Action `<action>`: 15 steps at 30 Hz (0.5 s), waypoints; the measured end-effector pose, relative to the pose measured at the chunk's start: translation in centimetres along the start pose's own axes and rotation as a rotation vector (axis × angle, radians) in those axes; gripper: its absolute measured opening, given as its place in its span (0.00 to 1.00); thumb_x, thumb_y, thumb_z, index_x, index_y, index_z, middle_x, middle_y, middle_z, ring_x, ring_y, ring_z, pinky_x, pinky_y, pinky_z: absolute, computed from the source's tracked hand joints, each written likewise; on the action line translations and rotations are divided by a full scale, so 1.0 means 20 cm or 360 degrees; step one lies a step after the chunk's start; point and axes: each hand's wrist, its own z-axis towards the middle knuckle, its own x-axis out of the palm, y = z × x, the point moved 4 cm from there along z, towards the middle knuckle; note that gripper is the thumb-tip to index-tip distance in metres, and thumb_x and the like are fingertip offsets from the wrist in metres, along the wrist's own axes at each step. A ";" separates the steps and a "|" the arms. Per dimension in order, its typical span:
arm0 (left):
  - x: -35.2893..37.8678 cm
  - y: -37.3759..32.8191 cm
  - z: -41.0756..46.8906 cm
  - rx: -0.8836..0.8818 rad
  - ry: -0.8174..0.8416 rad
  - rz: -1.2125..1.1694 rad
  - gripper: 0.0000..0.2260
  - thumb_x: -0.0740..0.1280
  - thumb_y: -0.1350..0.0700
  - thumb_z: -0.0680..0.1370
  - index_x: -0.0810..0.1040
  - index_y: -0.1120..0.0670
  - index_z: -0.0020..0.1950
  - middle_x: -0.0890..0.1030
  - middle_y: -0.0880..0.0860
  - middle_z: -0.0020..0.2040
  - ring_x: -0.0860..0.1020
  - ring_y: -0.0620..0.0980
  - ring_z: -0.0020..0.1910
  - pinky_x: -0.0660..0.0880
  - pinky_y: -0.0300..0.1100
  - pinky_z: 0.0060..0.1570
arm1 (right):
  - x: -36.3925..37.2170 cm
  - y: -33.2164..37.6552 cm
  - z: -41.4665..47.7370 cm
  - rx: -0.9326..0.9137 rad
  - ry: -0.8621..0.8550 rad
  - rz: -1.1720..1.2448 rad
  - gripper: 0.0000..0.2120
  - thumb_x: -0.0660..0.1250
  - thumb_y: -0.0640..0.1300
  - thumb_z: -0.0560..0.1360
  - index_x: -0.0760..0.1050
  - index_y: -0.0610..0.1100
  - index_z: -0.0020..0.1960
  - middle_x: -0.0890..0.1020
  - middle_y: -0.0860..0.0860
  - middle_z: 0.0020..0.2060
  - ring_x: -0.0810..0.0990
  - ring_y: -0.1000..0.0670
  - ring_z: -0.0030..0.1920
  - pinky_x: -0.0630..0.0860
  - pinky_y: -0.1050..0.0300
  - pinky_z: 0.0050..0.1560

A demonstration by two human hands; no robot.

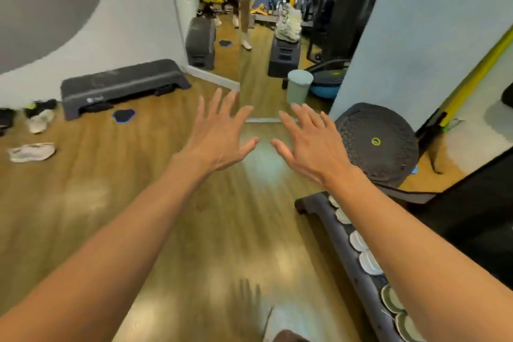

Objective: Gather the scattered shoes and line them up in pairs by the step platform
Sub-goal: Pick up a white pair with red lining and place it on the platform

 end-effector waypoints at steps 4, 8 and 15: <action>0.02 0.51 -0.05 -0.0311 -0.0007 0.0005 0.31 0.56 0.34 0.76 0.59 0.44 0.76 0.50 0.55 0.79 0.46 0.59 0.78 0.44 0.62 0.74 | 0.05 0.39 0.43 -0.0278 -0.0036 0.0032 0.32 0.46 0.65 0.78 0.57 0.50 0.77 0.61 0.45 0.76 0.56 0.44 0.76 0.55 0.41 0.73; 0.02 0.92 -0.10 -0.0555 -0.0024 0.0100 0.30 0.55 0.34 0.77 0.61 0.46 0.75 0.51 0.56 0.79 0.48 0.59 0.78 0.47 0.62 0.73 | 0.11 0.74 0.80 -0.0516 -0.0087 0.0087 0.32 0.46 0.65 0.78 0.57 0.49 0.77 0.61 0.44 0.76 0.58 0.44 0.76 0.56 0.41 0.73; -0.02 1.51 -0.15 -0.1034 -0.0002 0.0164 0.30 0.55 0.35 0.77 0.60 0.45 0.76 0.53 0.55 0.79 0.49 0.58 0.78 0.47 0.60 0.74 | 0.11 1.27 1.34 -0.0918 -0.0159 0.0225 0.32 0.47 0.65 0.78 0.61 0.48 0.75 0.62 0.44 0.75 0.60 0.44 0.75 0.58 0.43 0.71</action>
